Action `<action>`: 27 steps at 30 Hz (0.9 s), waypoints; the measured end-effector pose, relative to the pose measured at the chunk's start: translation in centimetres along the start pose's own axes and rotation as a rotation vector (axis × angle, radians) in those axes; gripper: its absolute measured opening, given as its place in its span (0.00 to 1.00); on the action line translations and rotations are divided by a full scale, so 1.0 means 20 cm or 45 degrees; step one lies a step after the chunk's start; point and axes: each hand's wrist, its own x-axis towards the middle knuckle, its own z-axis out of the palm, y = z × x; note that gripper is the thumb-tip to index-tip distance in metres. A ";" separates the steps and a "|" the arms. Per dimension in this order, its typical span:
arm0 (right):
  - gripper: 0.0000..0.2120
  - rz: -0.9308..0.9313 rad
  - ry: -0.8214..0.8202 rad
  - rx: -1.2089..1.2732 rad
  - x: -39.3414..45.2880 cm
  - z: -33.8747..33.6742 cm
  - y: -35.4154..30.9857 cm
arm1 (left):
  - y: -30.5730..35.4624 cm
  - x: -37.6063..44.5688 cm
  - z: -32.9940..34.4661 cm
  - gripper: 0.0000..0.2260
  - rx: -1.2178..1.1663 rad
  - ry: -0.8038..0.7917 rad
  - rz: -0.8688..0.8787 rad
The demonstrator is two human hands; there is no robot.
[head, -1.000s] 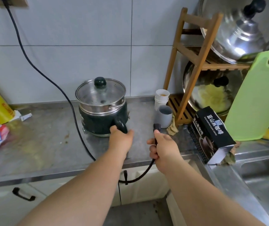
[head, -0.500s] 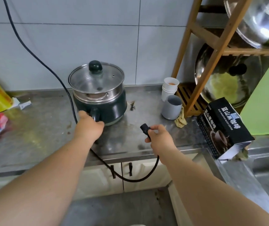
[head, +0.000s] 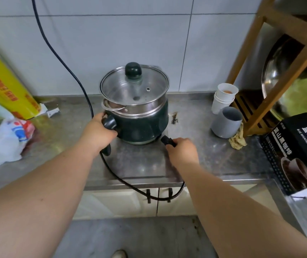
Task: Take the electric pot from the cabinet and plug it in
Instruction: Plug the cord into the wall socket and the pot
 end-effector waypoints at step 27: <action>0.16 -0.178 0.107 -0.191 0.05 0.11 -0.05 | 0.02 0.05 -0.04 0.32 0.336 -0.090 0.083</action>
